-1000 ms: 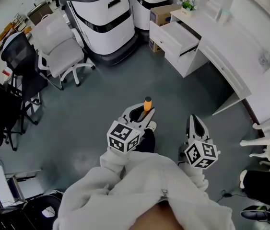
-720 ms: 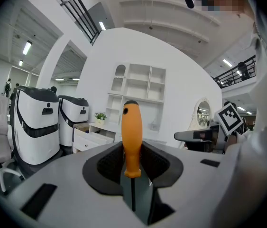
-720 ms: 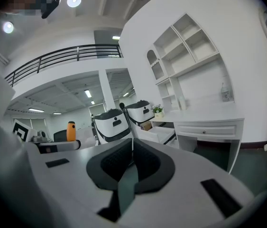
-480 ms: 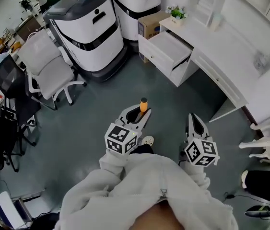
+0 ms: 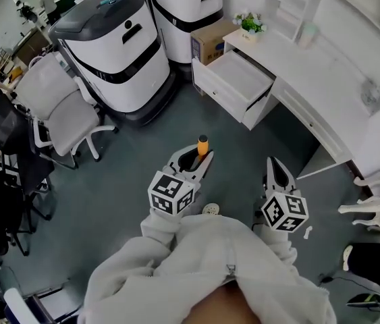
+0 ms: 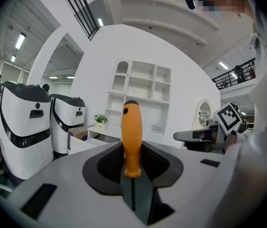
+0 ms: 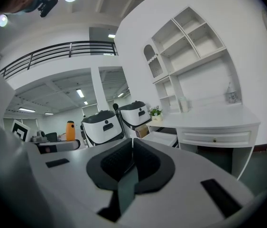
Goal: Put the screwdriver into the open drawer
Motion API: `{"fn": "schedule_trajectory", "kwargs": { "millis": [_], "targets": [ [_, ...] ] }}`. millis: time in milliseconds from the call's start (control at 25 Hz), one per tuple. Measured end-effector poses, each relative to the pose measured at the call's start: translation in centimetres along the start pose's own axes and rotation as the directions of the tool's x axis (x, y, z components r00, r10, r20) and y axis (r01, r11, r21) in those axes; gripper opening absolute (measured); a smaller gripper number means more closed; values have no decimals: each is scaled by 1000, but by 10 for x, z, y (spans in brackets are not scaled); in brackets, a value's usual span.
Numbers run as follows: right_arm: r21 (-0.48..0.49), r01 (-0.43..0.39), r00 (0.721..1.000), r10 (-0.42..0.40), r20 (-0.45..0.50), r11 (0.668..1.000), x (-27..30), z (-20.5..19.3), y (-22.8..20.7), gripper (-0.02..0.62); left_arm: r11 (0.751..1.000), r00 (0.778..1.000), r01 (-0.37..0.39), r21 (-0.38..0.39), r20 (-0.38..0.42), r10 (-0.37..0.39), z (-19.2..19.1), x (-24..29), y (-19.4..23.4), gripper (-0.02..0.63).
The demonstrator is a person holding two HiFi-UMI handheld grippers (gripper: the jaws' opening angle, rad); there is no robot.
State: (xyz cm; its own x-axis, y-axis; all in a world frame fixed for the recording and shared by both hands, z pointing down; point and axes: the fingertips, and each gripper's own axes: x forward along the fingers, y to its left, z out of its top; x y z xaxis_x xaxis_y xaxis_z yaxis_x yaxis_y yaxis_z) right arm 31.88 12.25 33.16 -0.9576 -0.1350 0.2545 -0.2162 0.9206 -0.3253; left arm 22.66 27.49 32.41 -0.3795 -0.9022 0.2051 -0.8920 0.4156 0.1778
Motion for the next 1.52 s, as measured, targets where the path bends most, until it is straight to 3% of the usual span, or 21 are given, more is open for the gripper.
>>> {"fn": "schedule_trajectory", "kwargs": {
  "millis": [320, 1000, 1520],
  "targets": [
    [0, -3, 1000, 3, -28, 1000, 42, -5, 12, 35, 1000, 1000, 2, -14, -12, -2, -2, 14, 40, 109],
    [-26, -4, 996, 2, -93, 1000, 88, -7, 13, 34, 997, 999, -36, -72, -29, 34, -3, 26, 76, 109],
    [-18, -57, 990, 55, -128, 998, 170, 15, -13, 35, 994, 997, -72, -81, -44, 68, 9, 95, 120, 110]
  ]
}}
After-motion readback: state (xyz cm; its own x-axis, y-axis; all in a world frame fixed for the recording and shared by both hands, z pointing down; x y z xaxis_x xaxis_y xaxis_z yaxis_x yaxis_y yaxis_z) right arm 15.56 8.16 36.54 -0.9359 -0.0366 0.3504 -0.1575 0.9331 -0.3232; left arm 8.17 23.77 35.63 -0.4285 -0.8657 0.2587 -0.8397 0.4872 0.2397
